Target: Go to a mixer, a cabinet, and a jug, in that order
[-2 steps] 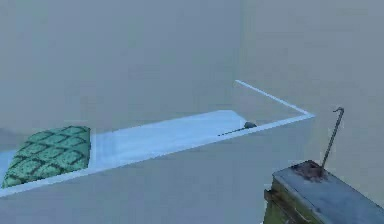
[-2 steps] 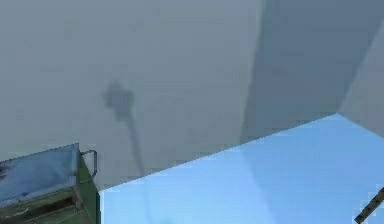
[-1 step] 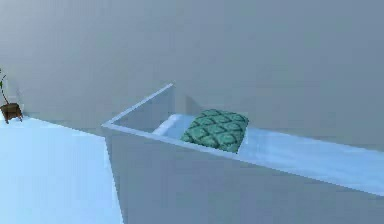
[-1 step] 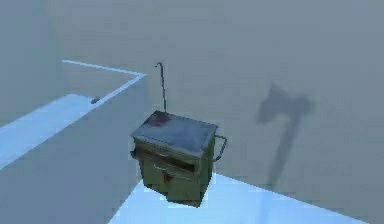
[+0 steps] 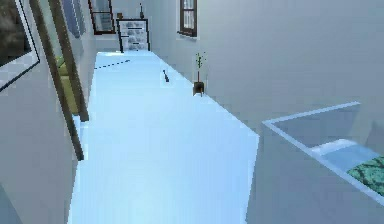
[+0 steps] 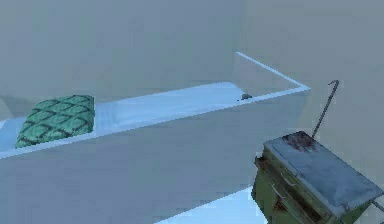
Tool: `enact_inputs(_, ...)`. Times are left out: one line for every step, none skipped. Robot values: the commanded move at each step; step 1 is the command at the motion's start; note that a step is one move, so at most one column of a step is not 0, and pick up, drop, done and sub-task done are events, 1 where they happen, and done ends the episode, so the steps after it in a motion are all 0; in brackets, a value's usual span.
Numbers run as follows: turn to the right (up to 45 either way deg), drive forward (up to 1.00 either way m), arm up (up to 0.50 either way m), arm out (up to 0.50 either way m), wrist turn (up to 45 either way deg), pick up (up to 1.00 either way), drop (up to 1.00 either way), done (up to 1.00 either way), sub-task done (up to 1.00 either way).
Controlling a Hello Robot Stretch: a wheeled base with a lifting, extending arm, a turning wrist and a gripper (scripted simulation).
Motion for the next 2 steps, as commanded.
enact_inputs(-9.0,0.00,0.00,0.00,0.0,0.00,0.00,0.00,0.00)
enact_inputs(0.0,0.75,0.00,0.00,0.0,0.00,0.00,0.00,0.00)
